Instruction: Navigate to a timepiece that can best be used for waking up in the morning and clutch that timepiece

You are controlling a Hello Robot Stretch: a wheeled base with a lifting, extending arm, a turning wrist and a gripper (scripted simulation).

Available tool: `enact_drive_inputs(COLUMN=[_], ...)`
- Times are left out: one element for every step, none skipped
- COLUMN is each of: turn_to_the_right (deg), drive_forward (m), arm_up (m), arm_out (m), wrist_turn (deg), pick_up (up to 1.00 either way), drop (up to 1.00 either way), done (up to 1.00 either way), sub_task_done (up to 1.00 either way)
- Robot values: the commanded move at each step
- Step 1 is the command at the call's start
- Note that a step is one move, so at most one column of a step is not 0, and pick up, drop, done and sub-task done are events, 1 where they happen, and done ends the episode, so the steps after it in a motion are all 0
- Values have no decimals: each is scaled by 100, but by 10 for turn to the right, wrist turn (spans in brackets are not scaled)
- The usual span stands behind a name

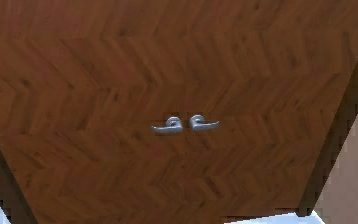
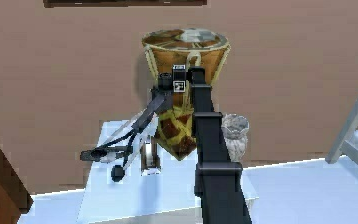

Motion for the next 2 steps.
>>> enact_drive_inputs(turn_to_the_right=[0,0], drive_forward=[0,0], arm_up=[0,0], arm_out=[0,0], wrist_turn=[450,450], pick_up=[0,0], drop=[0,0], done=[0,0], sub_task_done=[0,0])
